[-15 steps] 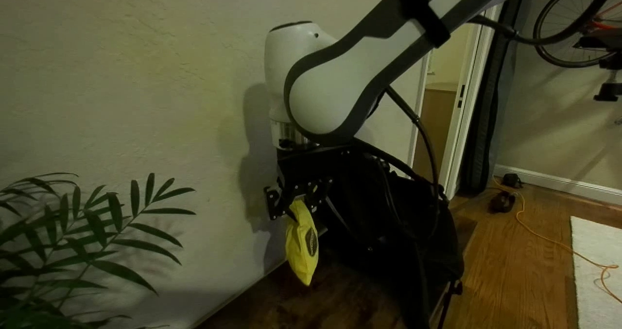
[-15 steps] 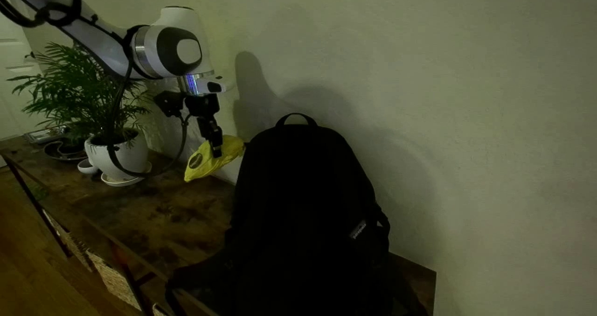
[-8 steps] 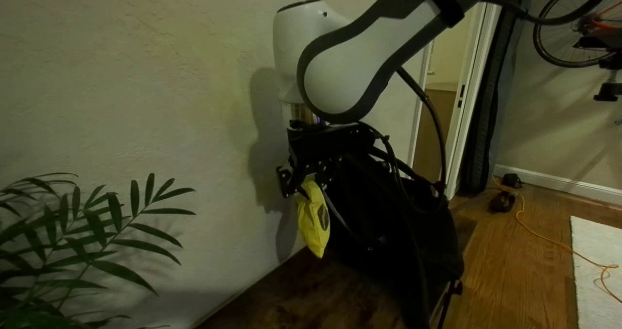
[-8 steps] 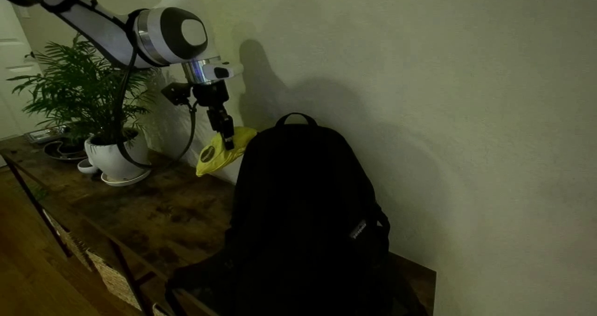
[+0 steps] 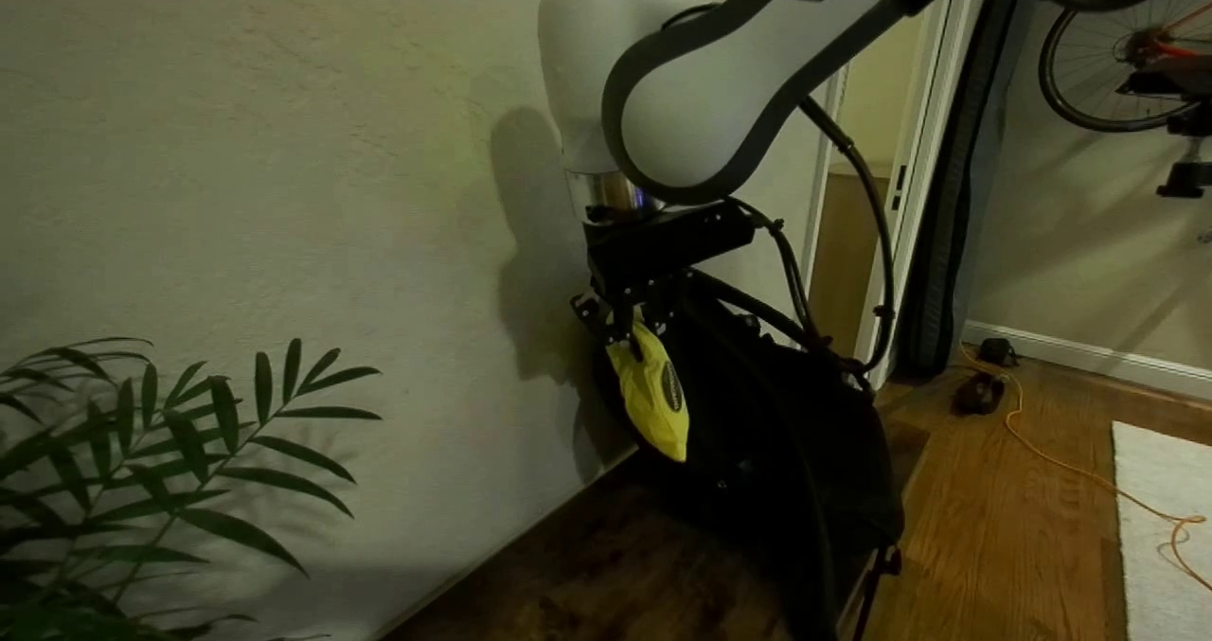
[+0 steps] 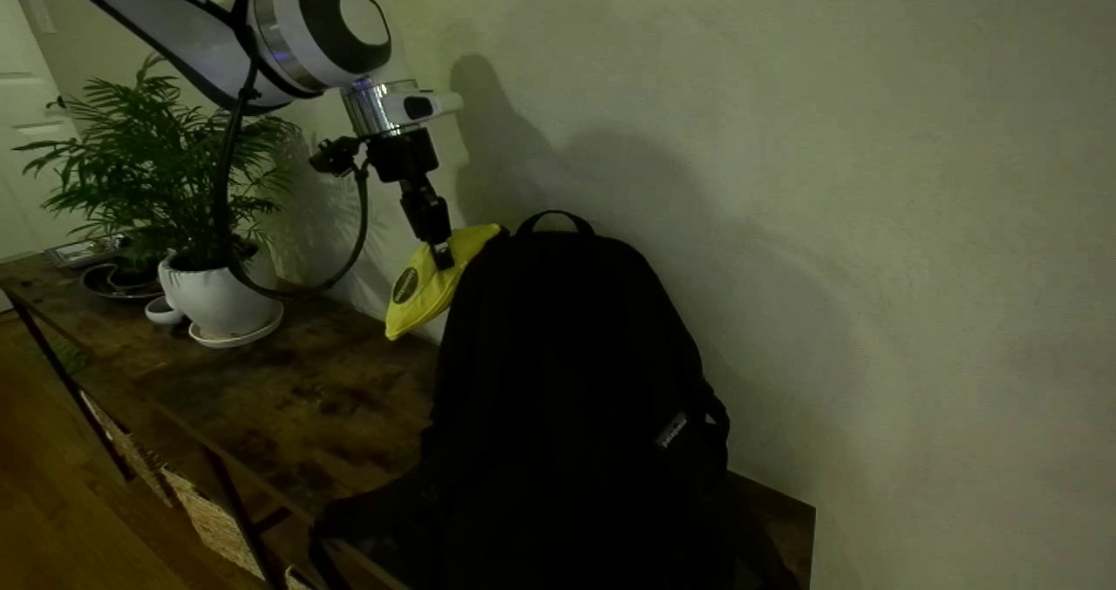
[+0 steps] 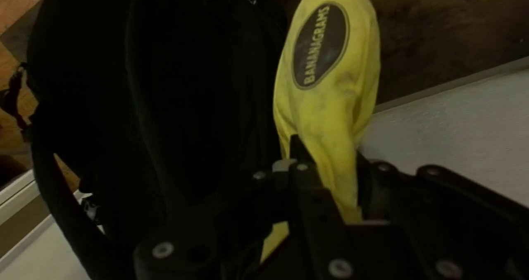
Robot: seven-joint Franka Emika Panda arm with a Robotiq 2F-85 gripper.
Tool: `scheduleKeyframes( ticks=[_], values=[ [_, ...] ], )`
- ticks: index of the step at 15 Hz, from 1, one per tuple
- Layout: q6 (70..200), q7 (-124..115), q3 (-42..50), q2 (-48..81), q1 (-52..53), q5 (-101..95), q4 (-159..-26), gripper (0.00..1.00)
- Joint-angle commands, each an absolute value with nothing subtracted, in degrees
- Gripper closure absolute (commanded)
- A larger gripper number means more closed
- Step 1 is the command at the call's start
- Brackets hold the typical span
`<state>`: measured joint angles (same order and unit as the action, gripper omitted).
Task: Put the yellow thing in the bag
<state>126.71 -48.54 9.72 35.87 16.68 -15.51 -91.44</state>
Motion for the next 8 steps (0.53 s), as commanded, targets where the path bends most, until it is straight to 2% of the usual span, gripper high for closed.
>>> scheduleKeyframes(
  ticks=[1, 8],
  values=[
    [122.3, -52.2, 11.0, 31.3, 17.5, -20.0, -95.2, 0.91],
    [119.9, -53.8, 11.4, 34.8, 15.8, -23.3, -92.3, 0.91]
  ],
)
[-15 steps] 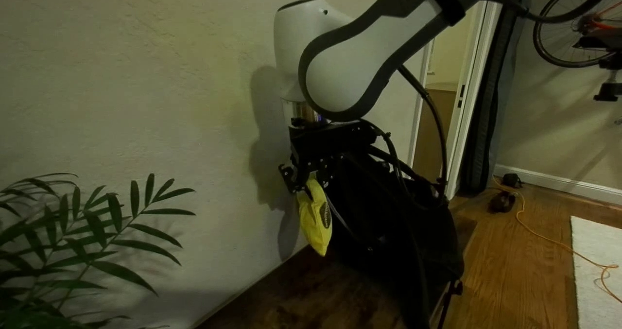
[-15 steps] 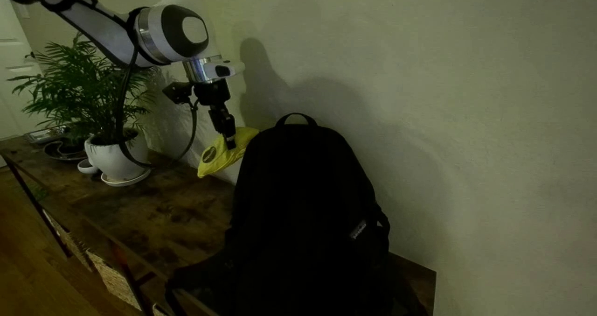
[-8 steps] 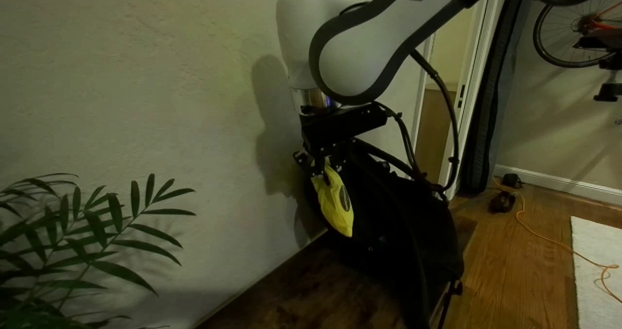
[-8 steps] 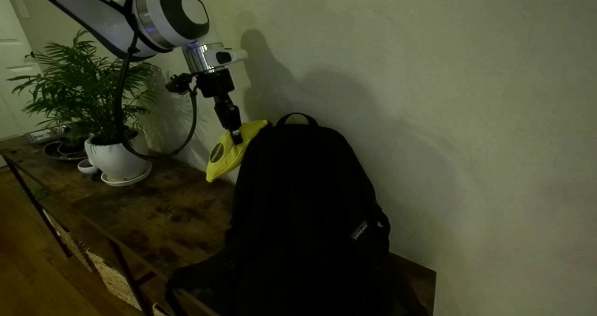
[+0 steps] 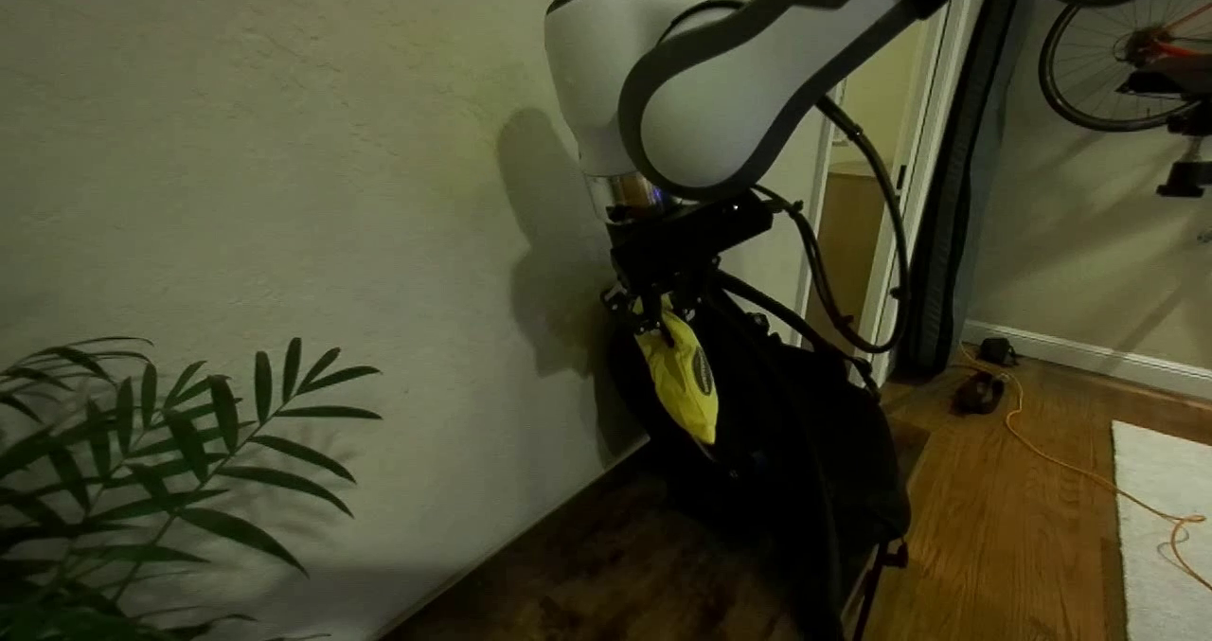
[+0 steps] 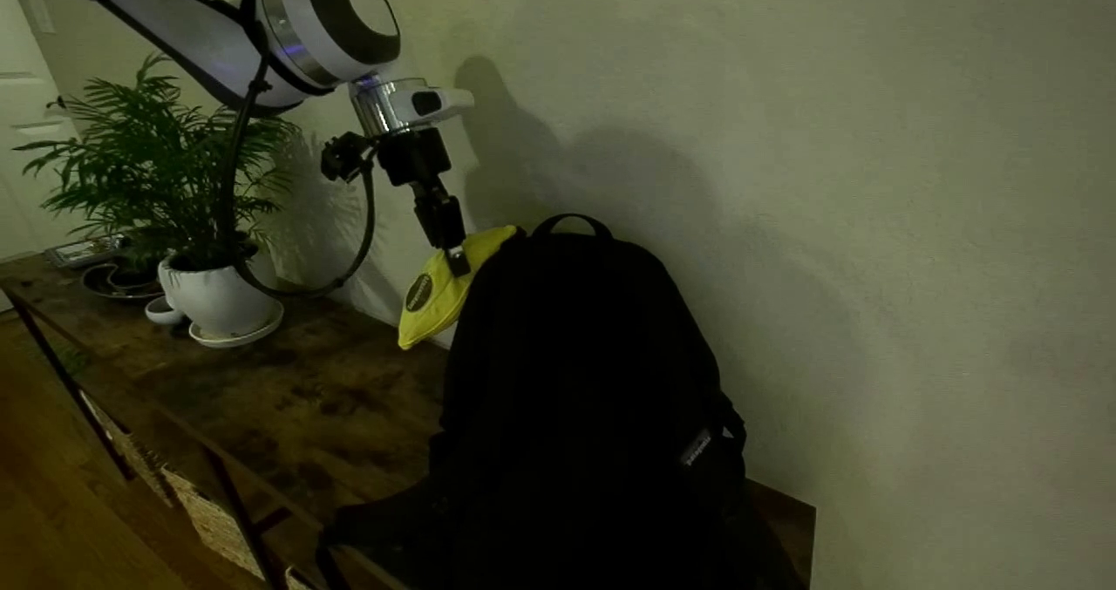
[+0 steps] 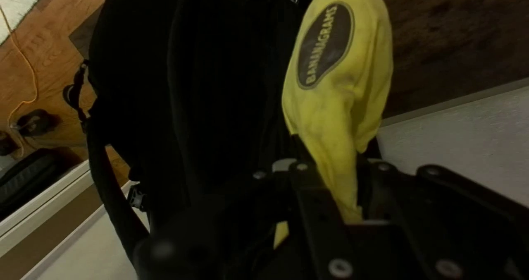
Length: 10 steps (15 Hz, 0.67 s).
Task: Put the yellow thing in the bag
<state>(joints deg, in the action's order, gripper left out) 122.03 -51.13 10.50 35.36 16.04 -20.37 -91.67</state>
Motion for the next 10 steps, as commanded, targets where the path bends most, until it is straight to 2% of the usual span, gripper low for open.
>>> scheduleKeyframes(
  ticks=[1, 10],
  values=[
    [119.5, -54.4, 11.8, 35.3, 15.9, -24.1, -91.9, 0.91],
    [120.7, -63.9, 11.8, 38.3, 13.9, -22.2, -88.9, 0.91]
  ],
)
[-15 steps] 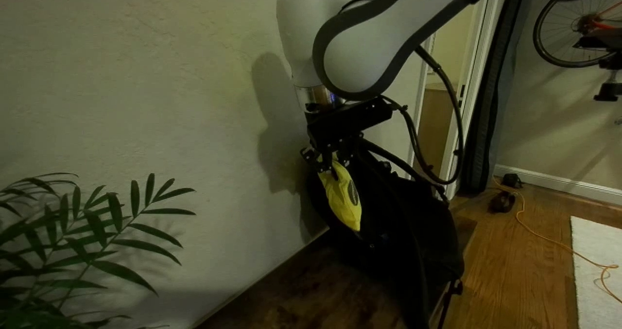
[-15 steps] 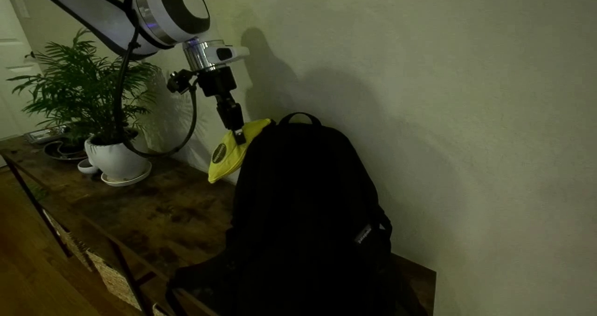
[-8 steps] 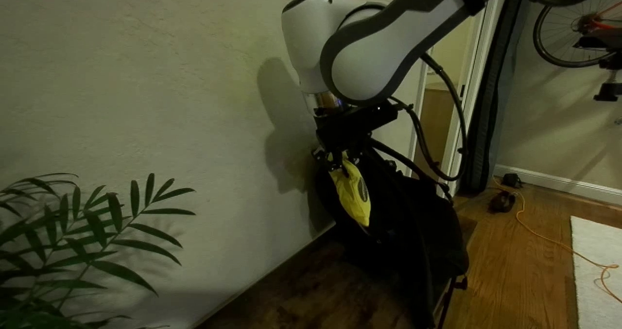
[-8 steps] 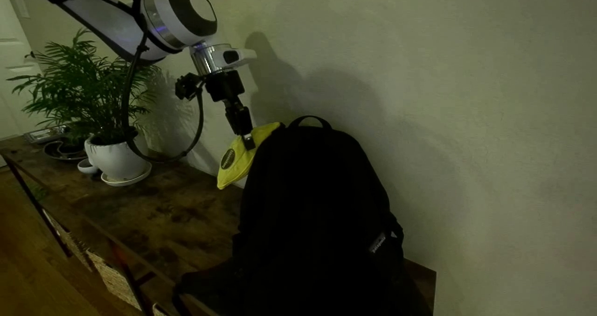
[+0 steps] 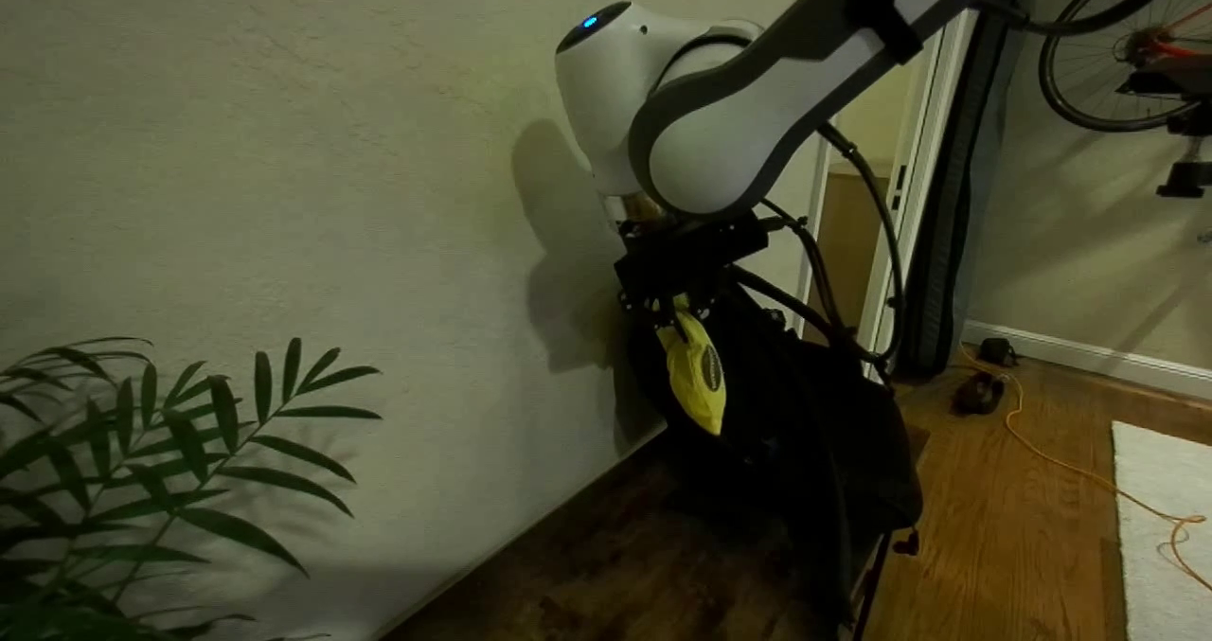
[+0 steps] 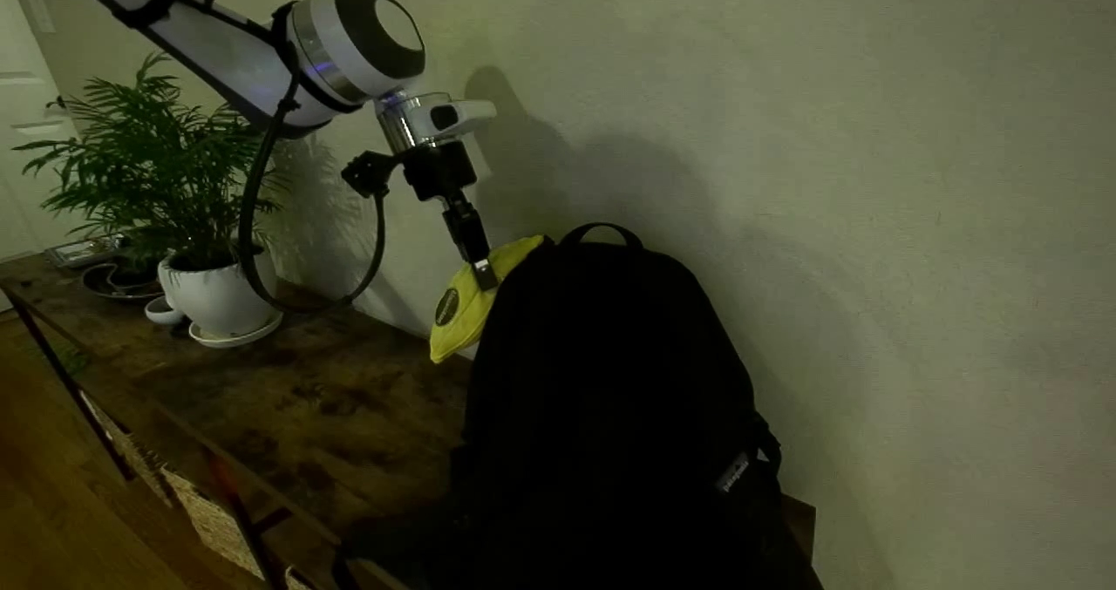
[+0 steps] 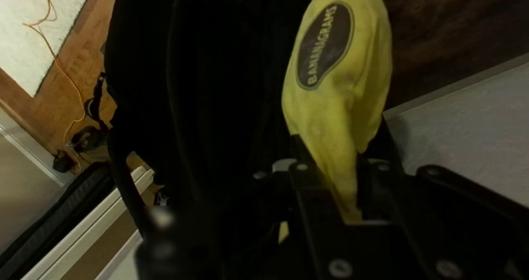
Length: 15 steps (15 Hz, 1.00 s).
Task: Put the yellow thing in the bag
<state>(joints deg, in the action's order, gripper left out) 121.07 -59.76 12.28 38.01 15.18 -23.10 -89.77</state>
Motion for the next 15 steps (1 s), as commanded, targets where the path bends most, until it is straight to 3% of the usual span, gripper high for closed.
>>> scheduleKeyframes(
  ticks=[1, 15],
  values=[
    [120.9, -64.9, 11.5, 38.5, 13.4, -21.2, -88.8, 0.91],
    [119.4, -68.7, 12.4, 41.1, 10.1, -15.7, -85.8, 0.92]
  ],
)
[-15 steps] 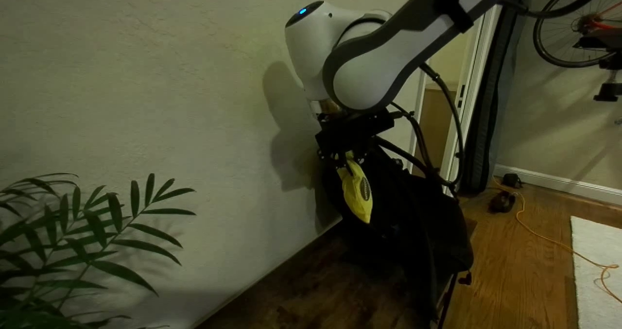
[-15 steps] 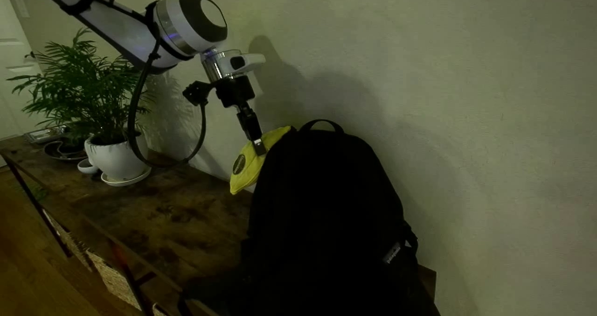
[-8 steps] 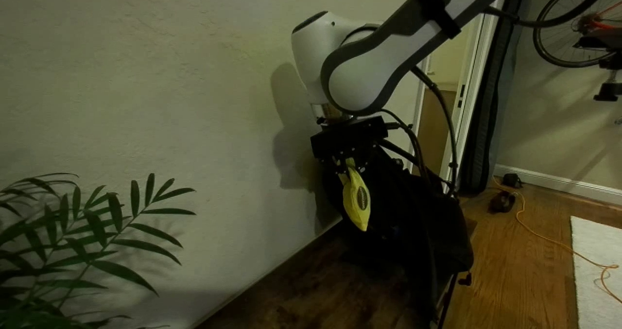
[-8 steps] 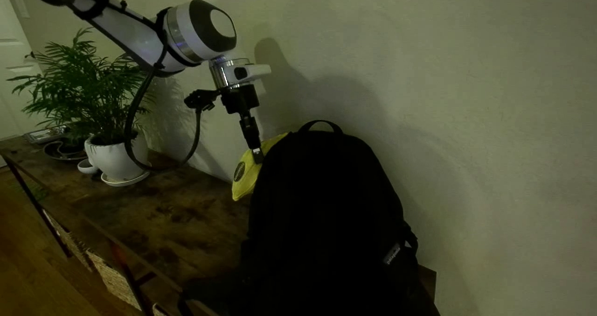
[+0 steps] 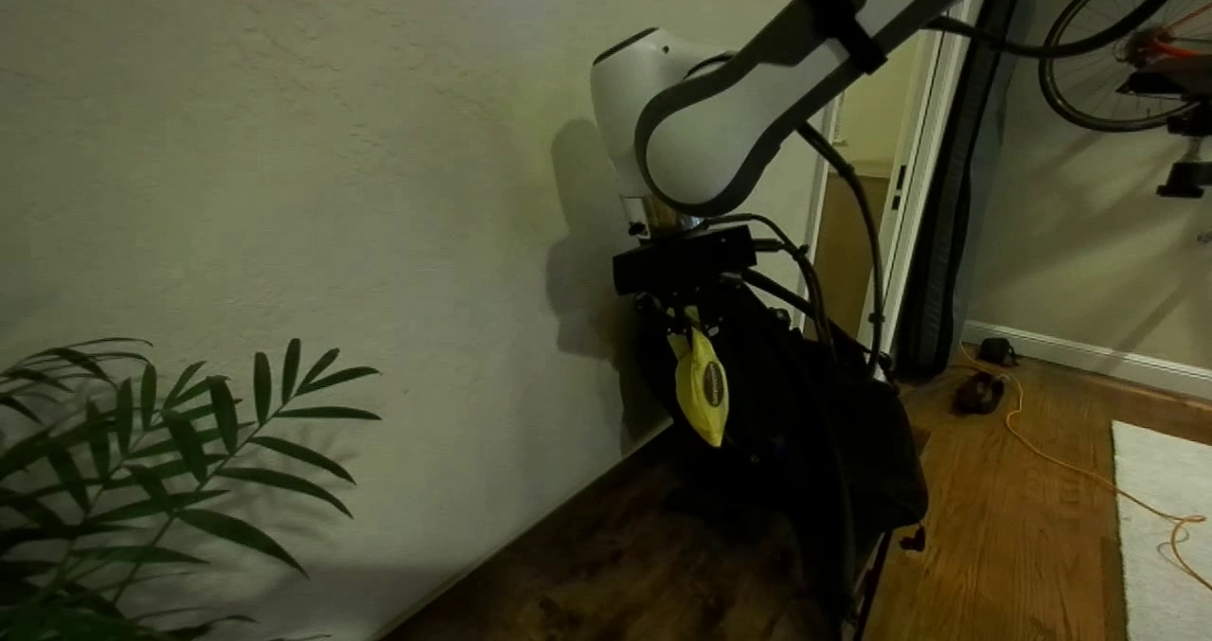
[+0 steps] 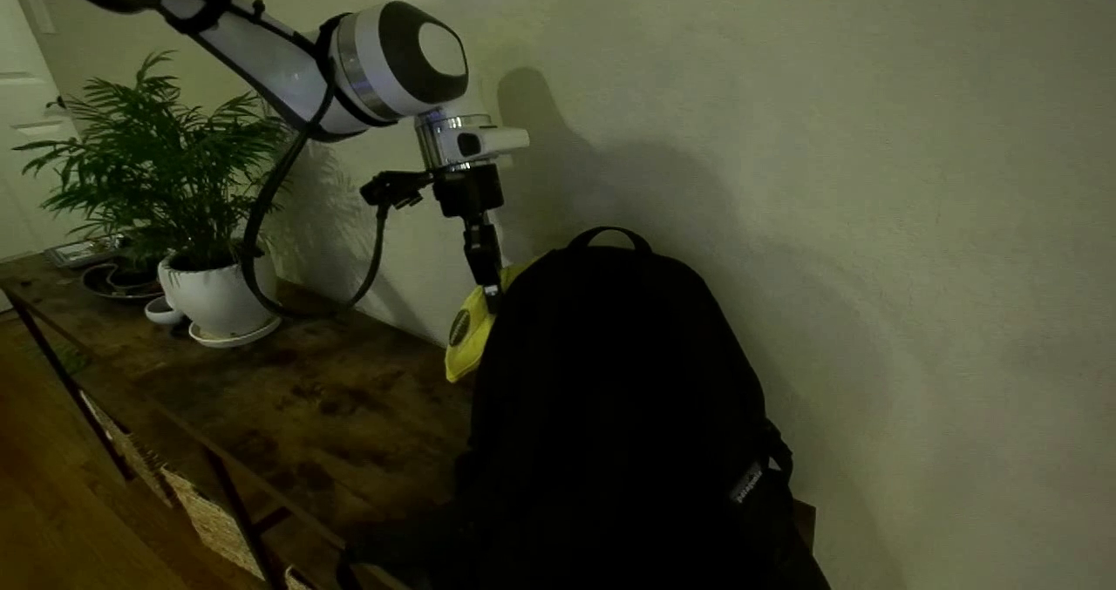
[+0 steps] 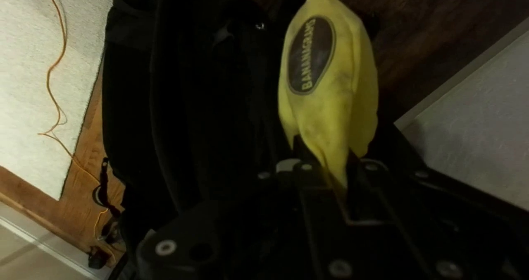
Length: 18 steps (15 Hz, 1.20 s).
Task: Put the yellow thing in the bag
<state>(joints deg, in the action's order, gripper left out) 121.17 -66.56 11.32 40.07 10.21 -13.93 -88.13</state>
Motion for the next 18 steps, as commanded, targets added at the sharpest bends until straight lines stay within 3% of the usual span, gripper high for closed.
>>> scheduleKeyframes(
  ticks=[1, 18],
  values=[
    [119.3, -68.8, 12.9, 41.7, 10.4, -16.7, -84.9, 0.92],
    [112.2, -71.1, 19.3, 53.7, 17.3, -40.4, -68.5, 0.92]
  ],
)
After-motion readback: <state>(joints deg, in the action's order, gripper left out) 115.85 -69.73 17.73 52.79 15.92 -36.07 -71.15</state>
